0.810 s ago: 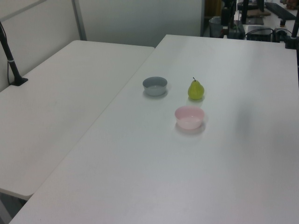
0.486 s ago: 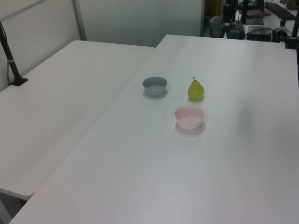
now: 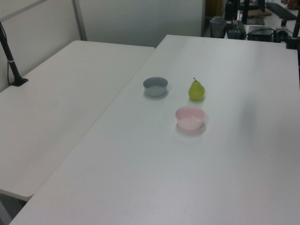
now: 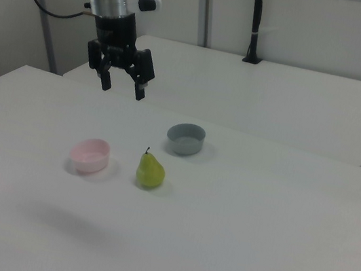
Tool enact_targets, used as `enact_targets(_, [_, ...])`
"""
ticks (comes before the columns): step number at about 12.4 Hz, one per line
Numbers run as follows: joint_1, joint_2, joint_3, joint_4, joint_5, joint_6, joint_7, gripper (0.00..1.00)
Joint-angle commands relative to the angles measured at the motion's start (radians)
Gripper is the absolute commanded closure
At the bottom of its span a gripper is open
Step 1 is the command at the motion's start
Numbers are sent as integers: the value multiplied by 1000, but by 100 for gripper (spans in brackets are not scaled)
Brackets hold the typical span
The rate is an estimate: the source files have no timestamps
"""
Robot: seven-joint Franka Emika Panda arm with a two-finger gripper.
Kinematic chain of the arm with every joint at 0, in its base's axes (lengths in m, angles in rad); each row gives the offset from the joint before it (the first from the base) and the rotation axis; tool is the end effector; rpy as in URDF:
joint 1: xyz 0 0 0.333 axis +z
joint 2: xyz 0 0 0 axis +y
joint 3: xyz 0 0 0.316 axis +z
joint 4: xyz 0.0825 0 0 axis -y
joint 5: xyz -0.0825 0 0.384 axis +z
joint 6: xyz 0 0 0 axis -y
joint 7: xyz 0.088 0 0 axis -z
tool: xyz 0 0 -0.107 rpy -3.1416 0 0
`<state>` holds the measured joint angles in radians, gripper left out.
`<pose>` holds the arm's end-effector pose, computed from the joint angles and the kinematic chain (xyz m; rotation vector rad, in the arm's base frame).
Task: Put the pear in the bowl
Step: 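Move the open gripper over the green pear and lower it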
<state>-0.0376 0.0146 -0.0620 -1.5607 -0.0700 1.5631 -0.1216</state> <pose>0.5547 -0.0627 0.6208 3.0721 0.0336 -0.0306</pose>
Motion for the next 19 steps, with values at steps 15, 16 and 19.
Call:
enact_targets(15, [71, 327, 10, -53, 1, 377, 54, 0])
enact_targets(16, [70, 346, 8, -53, -1, 393, 53, 0])
enact_targets(19, [65, 398, 8, -55, -14, 434, 53, 0])
